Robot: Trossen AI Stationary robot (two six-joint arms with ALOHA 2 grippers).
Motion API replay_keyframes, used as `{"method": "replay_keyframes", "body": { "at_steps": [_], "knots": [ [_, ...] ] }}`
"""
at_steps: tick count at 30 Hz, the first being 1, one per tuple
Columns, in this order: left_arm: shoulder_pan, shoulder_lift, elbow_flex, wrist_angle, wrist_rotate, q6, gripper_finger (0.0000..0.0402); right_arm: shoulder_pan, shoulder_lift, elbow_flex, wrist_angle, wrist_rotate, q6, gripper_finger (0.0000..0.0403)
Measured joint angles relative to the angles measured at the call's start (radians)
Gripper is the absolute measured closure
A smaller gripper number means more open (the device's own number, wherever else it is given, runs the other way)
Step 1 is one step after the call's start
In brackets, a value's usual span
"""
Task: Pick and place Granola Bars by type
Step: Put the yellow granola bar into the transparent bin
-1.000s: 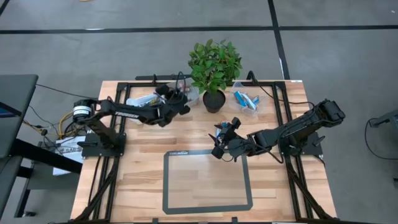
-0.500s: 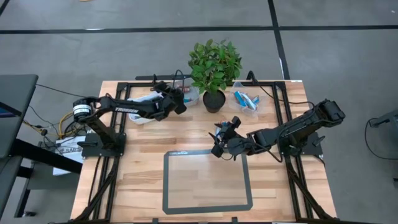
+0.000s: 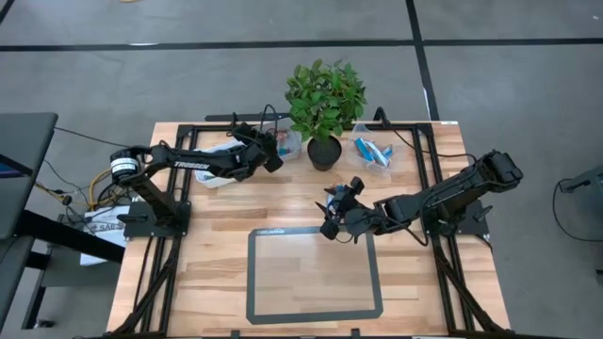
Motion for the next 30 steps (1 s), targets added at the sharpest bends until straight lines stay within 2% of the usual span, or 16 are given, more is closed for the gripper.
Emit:
{"method": "replay_keyframes", "body": {
  "at_steps": [5, 11, 14, 17, 22, 26, 30],
  "knots": [
    [0.000, 0.000, 0.000, 0.000, 0.037, -0.038, 0.0203, 0.000, 0.000, 0.000, 0.000, -0.002, 0.000, 0.0191],
    [-0.004, 0.000, 0.000, 0.028, 0.279, -0.081, 0.0202, -0.009, 0.000, 0.000, -0.048, -0.102, 0.099, 0.0191],
    [-0.026, 0.000, 0.000, 0.054, 0.408, -0.122, 0.0202, -0.027, 0.000, 0.000, -0.124, -0.169, 0.197, 0.0194],
    [-0.065, 0.000, 0.000, 0.089, 0.491, -0.149, 0.0202, -0.054, 0.000, 0.000, -0.229, -0.231, 0.298, 0.0199],
    [-0.167, 0.000, 0.000, 0.187, 0.550, -0.153, 0.0202, -0.097, 0.000, 0.000, -0.391, -0.282, 0.399, 0.0206],
    [-0.256, 0.000, 0.000, 0.269, 0.580, -0.146, 0.0202, -0.124, 0.000, 0.000, -0.453, -0.300, 0.423, 0.0207],
    [-0.341, 0.000, 0.000, 0.339, 0.587, -0.145, 0.0202, -0.164, 0.004, 0.000, -0.476, -0.400, 0.428, 0.0204]
  ]
}}
